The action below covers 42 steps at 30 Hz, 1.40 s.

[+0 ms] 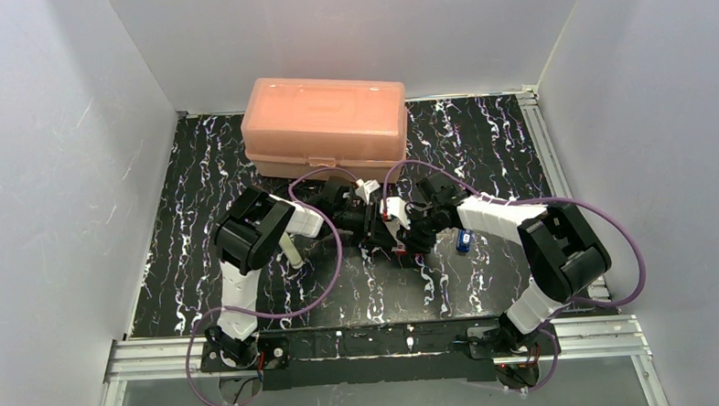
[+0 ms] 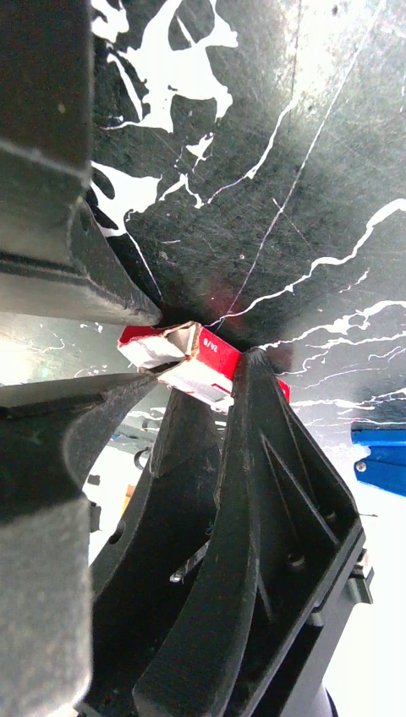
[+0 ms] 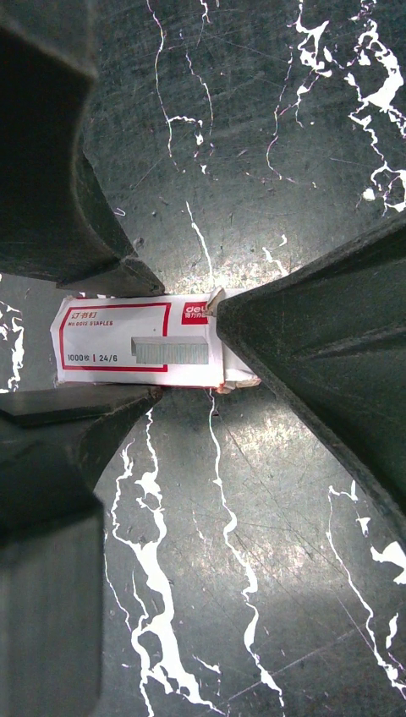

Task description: Load the staples into the stapler

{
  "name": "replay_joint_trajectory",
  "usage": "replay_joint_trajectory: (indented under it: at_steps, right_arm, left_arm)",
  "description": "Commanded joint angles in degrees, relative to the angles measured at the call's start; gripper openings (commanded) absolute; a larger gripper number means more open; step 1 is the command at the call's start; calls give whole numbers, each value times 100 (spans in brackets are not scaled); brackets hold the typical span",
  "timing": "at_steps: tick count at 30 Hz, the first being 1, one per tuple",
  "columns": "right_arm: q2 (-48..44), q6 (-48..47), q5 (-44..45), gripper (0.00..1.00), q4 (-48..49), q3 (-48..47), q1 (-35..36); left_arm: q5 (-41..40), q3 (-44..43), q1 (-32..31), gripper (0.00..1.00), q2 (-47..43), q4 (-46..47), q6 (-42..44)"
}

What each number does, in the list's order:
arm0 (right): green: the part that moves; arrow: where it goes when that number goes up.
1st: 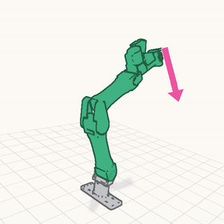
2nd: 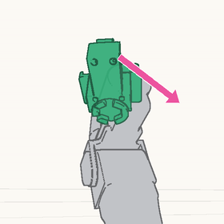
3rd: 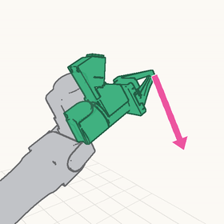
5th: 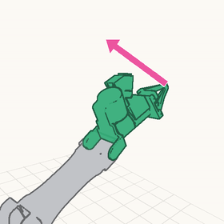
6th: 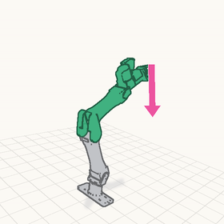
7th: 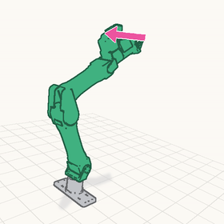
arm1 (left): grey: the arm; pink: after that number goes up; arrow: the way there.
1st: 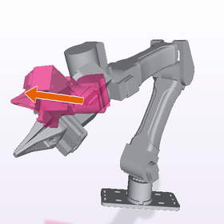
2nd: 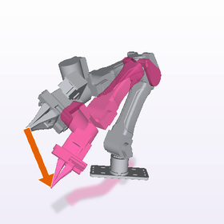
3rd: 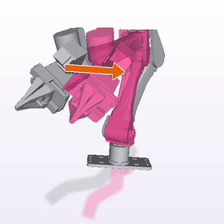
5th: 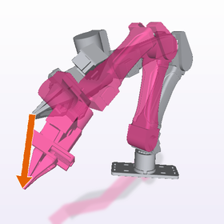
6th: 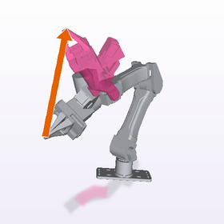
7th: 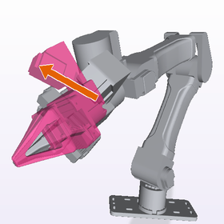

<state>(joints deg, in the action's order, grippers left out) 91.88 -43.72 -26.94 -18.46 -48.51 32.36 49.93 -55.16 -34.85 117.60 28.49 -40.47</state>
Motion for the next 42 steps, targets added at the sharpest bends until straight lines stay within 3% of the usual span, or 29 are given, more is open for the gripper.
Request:
replay_joint_trajectory:
  at_steps: [1,16,22,27,36,42]
  right_arm:
    - [85,22,4,47,-376,-18,-10]
    - [124,20,-20,48,-374,-9,-8]
    - [135,-50,-13,60,-506,-9,-10]
    - [104,-84,28,62,-577,16,-7]
    - [70,38,603,49,-561,51,-17]
    - [2,-65,795,46,-662,120,-45]
  left_arm:
    - [-435,16,-101,26,255,-314,265]
    - [-609,-40,-137,15,365,-225,220]
    - [-692,4,-141,1,285,-228,170]
    - [-729,54,-136,0,202,-222,140]
    - [-975,272,-136,0,-235,-393,407]
    - [-1132,429,-136,0,-470,-453,523]
